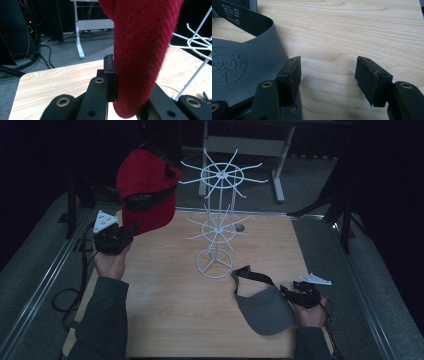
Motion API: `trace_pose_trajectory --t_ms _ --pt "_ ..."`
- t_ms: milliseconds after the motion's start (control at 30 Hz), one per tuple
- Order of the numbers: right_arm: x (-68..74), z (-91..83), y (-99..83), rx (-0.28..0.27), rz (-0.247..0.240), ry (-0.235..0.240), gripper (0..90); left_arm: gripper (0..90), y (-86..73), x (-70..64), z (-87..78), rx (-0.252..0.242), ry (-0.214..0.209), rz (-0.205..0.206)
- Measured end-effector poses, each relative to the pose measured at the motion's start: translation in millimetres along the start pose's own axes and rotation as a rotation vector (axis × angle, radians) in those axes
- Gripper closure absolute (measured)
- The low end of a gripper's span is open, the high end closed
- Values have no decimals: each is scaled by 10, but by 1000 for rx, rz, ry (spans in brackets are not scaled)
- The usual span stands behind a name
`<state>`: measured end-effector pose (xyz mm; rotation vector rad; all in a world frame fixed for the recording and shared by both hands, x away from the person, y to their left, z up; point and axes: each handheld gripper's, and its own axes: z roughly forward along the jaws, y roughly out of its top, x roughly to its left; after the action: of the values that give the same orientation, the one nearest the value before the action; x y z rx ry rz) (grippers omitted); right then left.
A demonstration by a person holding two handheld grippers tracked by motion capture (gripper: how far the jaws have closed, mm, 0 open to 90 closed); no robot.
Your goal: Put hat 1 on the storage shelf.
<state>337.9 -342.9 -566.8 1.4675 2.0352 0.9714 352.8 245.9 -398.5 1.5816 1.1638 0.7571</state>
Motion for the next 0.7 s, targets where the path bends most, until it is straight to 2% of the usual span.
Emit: trace_pose_trajectory --t_ms 267,500,700 --pt "0 7 5 -1 0 -1 376 859 75 -22 -36 -26 -5 -4" --pt "1 9 7 -1 2 -1 376 859 132 -29 -60 -54 -10 -23" --pt "-1 8 7 -1 3 0 376 859 179 -39 -63 -70 -32 -36"
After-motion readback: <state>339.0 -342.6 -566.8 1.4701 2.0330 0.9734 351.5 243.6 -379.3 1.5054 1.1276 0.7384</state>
